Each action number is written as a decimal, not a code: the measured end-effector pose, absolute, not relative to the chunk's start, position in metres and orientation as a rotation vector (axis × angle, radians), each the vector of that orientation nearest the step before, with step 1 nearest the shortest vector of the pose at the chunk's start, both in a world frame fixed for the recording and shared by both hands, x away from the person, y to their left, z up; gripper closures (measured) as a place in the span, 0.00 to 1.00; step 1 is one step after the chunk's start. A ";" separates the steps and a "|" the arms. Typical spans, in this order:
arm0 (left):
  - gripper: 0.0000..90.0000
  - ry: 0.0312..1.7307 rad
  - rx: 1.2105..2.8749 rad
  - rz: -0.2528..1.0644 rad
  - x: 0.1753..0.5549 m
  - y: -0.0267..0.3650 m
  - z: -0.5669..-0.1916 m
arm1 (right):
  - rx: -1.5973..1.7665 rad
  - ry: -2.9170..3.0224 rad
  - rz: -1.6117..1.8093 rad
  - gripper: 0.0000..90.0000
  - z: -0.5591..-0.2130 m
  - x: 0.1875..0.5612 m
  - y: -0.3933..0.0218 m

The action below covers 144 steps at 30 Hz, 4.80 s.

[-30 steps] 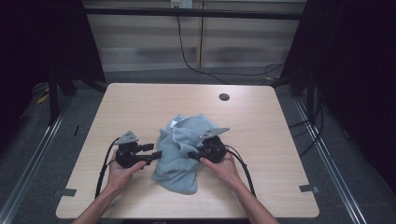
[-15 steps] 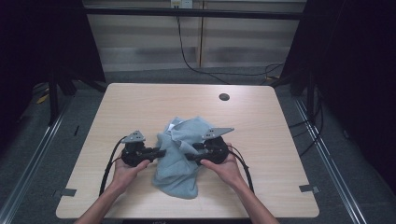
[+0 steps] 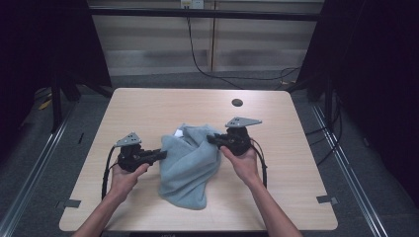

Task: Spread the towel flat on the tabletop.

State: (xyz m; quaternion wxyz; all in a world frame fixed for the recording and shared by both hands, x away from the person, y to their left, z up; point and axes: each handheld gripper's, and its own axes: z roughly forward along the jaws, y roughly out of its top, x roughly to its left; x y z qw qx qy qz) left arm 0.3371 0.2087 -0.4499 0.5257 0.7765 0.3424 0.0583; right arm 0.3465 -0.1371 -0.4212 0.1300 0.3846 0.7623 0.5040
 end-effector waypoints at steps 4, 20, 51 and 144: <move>0.91 0.818 1.796 0.221 0.346 0.210 -0.414 | 1.124 2.099 1.471 0.94 -0.387 0.352 -0.149; 0.92 0.698 1.636 0.409 0.336 0.217 -0.320 | 0.993 1.845 1.625 0.94 -0.285 0.354 -0.158; 0.70 0.684 1.981 0.092 0.258 0.206 -0.457 | 1.189 2.168 1.414 0.57 -0.434 0.243 -0.210; 0.53 0.830 2.067 0.219 0.319 0.201 -0.469 | 1.354 2.308 1.098 0.38 -0.505 0.357 -0.202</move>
